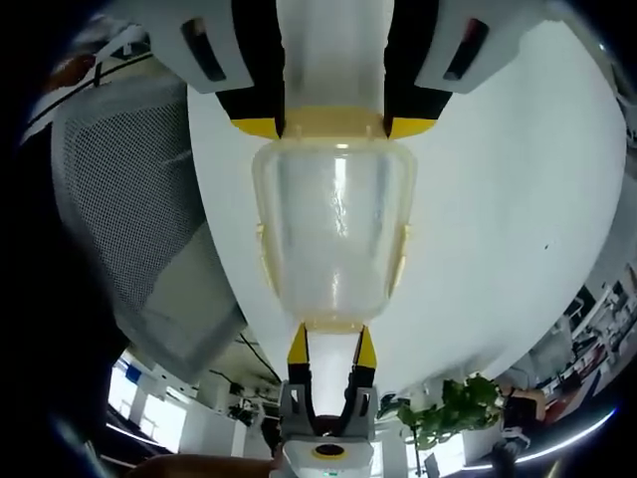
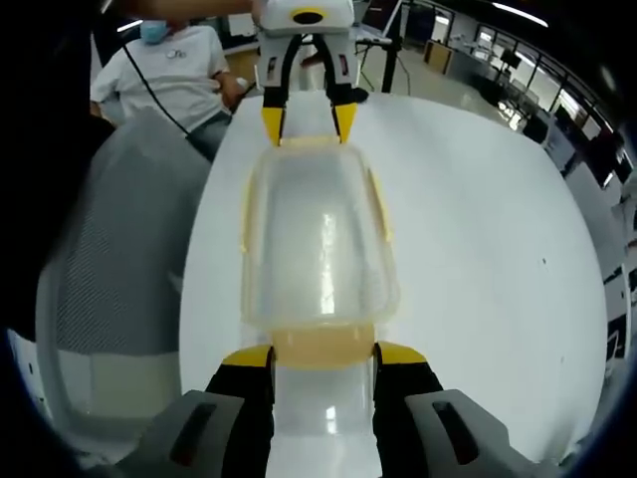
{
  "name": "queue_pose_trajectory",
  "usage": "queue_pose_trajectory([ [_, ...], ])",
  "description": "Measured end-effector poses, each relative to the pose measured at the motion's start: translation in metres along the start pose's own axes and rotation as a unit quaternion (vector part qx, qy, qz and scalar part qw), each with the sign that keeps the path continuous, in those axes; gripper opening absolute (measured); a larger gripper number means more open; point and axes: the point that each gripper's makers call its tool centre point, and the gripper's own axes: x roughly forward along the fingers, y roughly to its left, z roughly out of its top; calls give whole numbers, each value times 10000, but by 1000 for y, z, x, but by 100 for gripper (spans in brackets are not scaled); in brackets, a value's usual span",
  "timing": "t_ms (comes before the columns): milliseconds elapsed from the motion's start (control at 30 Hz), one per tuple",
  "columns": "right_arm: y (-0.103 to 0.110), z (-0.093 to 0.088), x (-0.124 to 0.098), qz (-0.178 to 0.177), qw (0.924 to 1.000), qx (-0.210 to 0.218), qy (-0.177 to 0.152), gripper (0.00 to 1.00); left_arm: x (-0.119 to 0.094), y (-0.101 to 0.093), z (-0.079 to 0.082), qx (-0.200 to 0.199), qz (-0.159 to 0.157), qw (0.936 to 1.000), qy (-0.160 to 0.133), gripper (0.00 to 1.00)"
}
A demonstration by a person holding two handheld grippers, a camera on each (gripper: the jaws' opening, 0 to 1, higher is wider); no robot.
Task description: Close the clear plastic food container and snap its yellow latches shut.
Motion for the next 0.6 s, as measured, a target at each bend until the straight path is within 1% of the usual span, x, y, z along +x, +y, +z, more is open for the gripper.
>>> queue_pose_trajectory([
  [600,-3,-30,-14,-14,9999,84,98,37,18,2,27,21,-63,10000,-37,37],
])
